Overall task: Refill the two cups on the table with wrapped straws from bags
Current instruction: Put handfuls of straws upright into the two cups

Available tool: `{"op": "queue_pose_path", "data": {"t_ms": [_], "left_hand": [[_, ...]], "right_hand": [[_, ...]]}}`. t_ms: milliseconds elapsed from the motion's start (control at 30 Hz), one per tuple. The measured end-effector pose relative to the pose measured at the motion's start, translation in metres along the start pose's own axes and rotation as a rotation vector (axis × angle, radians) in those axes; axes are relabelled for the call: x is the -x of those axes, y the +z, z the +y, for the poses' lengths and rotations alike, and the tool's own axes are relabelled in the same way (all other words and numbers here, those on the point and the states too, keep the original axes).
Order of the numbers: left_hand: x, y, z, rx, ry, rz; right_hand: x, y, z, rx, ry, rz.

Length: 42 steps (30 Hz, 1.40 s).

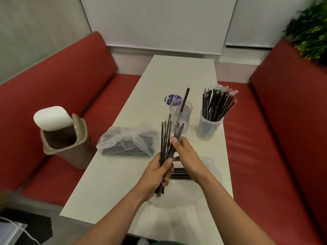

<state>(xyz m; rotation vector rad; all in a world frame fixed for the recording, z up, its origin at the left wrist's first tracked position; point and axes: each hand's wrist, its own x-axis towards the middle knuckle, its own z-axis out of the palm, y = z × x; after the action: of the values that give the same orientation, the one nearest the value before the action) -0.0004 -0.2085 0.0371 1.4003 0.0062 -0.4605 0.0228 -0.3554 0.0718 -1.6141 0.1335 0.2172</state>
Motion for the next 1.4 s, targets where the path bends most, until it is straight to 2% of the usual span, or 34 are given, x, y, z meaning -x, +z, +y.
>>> {"op": "queue_pose_path", "data": {"t_ms": [100,300,533,733,867,967,1033,1133,1267,1400], "left_hand": [[-0.001,-0.001,0.002,-0.052,0.046,0.046],[-0.002,0.0,0.012,-0.095,0.081,0.074],[-0.002,-0.004,0.013,-0.116,0.098,0.021],[-0.002,0.001,0.012,-0.07,0.069,0.054],[-0.003,0.003,0.011,-0.106,0.042,0.042],[-0.01,0.002,0.007,-0.124,0.019,0.161],[-0.018,0.0,0.007,-0.148,0.039,0.248],[-0.028,0.0,0.016,-0.207,0.08,0.284],[-0.04,0.009,0.03,-0.212,0.105,0.178],[-0.049,0.023,0.039,-0.175,0.096,0.107]], "right_hand": [[-0.006,-0.006,-0.006,0.064,-0.068,0.051],[-0.009,-0.009,-0.014,-0.057,-0.074,0.019],[-0.008,-0.011,-0.023,-0.044,-0.033,0.021],[-0.005,-0.02,-0.022,-0.137,0.025,0.073],[-0.004,-0.027,-0.018,-0.084,0.037,0.078],[-0.002,-0.035,-0.025,-0.062,-0.016,0.101],[-0.004,-0.049,-0.042,-0.046,-0.108,0.205],[-0.014,-0.087,-0.07,0.02,-0.318,0.478],[-0.025,-0.134,-0.095,0.109,-0.545,0.824],[-0.046,-0.153,-0.086,0.158,-0.563,0.957]]}}
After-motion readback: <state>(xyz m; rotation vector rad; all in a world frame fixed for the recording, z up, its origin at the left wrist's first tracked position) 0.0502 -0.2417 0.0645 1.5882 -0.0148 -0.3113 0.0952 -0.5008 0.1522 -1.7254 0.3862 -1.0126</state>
